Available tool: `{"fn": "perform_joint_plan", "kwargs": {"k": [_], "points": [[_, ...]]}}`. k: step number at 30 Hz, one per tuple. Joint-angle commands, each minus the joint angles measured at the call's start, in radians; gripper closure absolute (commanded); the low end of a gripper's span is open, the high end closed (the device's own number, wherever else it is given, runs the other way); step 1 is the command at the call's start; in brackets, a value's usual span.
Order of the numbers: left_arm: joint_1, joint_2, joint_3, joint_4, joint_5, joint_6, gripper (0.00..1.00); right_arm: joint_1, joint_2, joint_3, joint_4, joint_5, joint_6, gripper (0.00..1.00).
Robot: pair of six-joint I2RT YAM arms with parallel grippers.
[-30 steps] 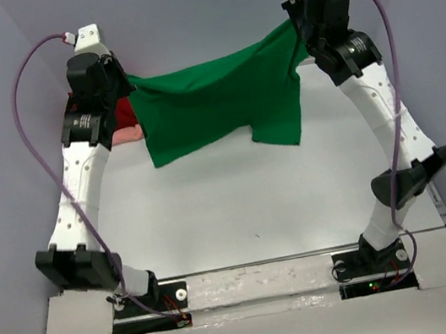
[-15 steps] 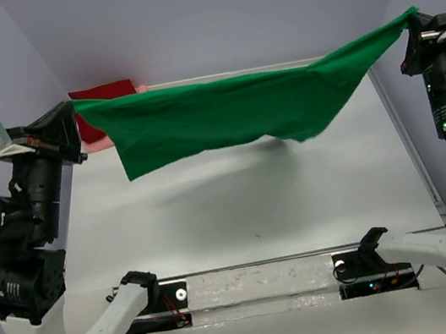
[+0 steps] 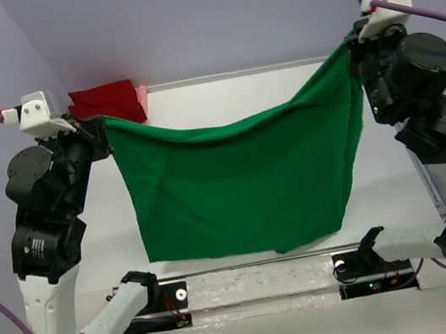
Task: Fold and stack the t-shirts
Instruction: Flatten out the tshirt
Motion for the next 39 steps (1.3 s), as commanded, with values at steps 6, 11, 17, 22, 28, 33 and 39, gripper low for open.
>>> {"fn": "perform_joint_plan", "kwargs": {"k": [6, 11, 17, 22, 28, 33, 39], "points": [[-0.007, 0.164, 0.075, 0.182, -0.001, -0.022, 1.0, 0.074, 0.184, 0.18, 0.201, 0.043, -0.164, 1.0], [-0.01, 0.242, 0.284, 0.142, 0.054, 0.026, 1.0, 0.083, 0.255, 0.274, 0.273, 0.055, -0.284, 1.0], [-0.041, 0.417, 0.436, 0.086, -0.068, 0.071, 1.0, 0.083, 0.35, 0.358, 0.273, 0.066, -0.304, 1.0], [-0.154, 0.306, 0.442, 0.081, -0.16, 0.084, 1.0, 0.27, 0.27, 0.269, 0.465, 0.247, -0.521, 1.0], [-0.167, 0.116, 0.407, 0.0, -0.2, 0.076, 1.0, 0.638, 0.196, 0.044, 1.643, 0.435, -1.562, 1.0], [-0.165, 0.008, 0.391, -0.072, -0.225, 0.07, 1.0, 0.716, 0.144, -0.155, 1.99, 0.452, -1.759, 1.0], [-0.131, 0.005, 0.347, -0.067, -0.177, 0.086, 1.0, 0.763, 0.2, -0.158, 2.03, 0.362, -1.684, 1.0]]}}
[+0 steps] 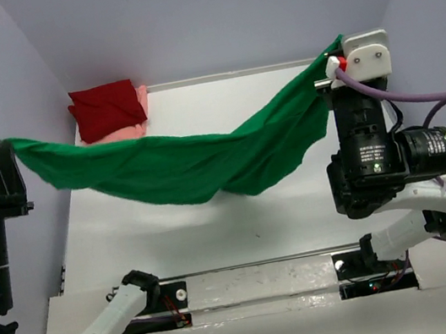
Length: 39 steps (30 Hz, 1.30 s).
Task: Fold and stack the t-shirts
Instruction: Flatten out the tshirt
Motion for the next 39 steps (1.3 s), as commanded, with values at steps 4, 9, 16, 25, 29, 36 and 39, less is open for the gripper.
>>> {"fn": "perform_joint_plan", "kwargs": {"k": [4, 9, 16, 25, 29, 36, 39], "points": [[0.02, 0.114, -0.157, 0.145, 0.056, 0.019, 1.0, 0.007, -0.16, 0.05, -0.722, -0.262, 0.812, 1.0], [0.009, 0.282, -0.114, 0.209, 0.017, 0.067, 1.0, -0.055, 0.039, 0.407, -0.835, -0.373, 0.638, 1.0], [-0.13, 0.468, -0.022, 0.278, -0.245, 0.228, 1.0, -0.449, -0.038, 0.36, -1.125, -0.505, 0.955, 1.0], [-0.094, 0.669, 0.084, 0.208, -0.164, 0.151, 1.0, -0.874, -0.045, 0.176, -1.413, -0.741, 1.455, 1.0], [0.099, 0.698, 0.128, 0.205, -0.036, 0.082, 1.0, -1.026, 0.024, 0.199, -1.507, -0.859, 1.597, 1.0], [0.123, 0.668, 0.205, 0.191, 0.006, 0.098, 1.0, -1.067, -0.025, 0.213, -1.566, -0.866, 1.633, 1.0], [-0.026, 0.531, 0.142, 0.229, -0.145, 0.142, 1.0, -0.831, -0.164, 0.199, -1.547, -0.646, 1.49, 1.0]]}}
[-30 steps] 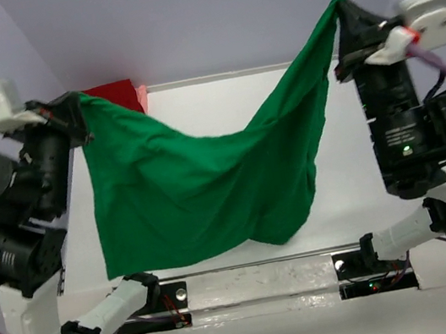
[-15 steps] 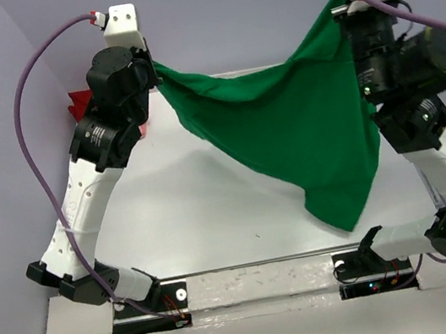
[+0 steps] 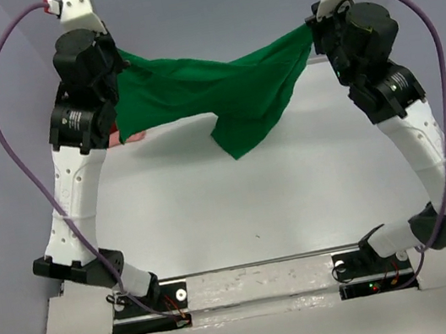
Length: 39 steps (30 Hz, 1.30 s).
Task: Fold and stack the t-shirts
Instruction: Flatten out the tshirt
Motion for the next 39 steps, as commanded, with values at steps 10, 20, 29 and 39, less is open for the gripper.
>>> {"fn": "perform_joint_plan", "kwargs": {"k": [10, 20, 29, 39], "points": [[-0.239, -0.58, -0.199, 0.071, -0.143, 0.064, 1.0, 0.534, -0.505, -0.229, 0.252, 0.491, -0.358, 1.0], [-0.237, -0.365, -0.228, 0.208, -0.128, 0.102, 1.0, 0.448, -0.209, -0.046, 0.382, 0.317, -0.421, 1.0], [0.008, 0.218, 0.327, 0.13, 0.152, 0.022, 1.0, -0.082, 0.214, 0.355, 0.06, -0.191, 0.033, 1.0], [0.053, 0.152, 0.193, 0.176, 0.152, 0.03, 1.0, -0.147, 0.147, 0.27, 0.07, -0.228, 0.055, 1.0]]}}
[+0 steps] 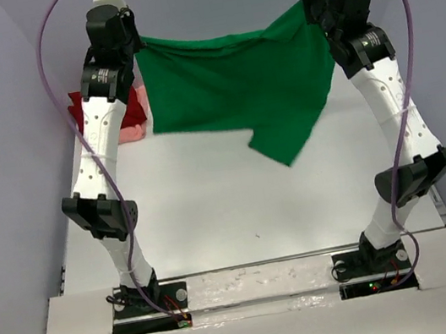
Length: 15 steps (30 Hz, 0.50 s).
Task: Fold and stack the t-shirts
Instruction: Flatten out the tshirt
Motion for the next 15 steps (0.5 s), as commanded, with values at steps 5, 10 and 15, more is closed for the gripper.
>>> {"fn": "perform_joint_plan", "kwargs": {"k": [5, 10, 15], "points": [[-0.038, -0.497, -0.305, 0.148, -0.029, -0.014, 1.0, 0.143, -0.438, -0.331, 0.147, 0.039, 0.009, 1.0], [-0.161, -0.687, -0.397, 0.07, -0.155, -0.009, 1.0, 0.315, -0.644, -0.399, 0.069, 0.226, -0.034, 1.0], [-0.198, -0.851, -0.472, 0.006, -0.178, -0.037, 1.0, 0.346, -0.802, -0.476, 0.026, 0.278, -0.022, 1.0]]}}
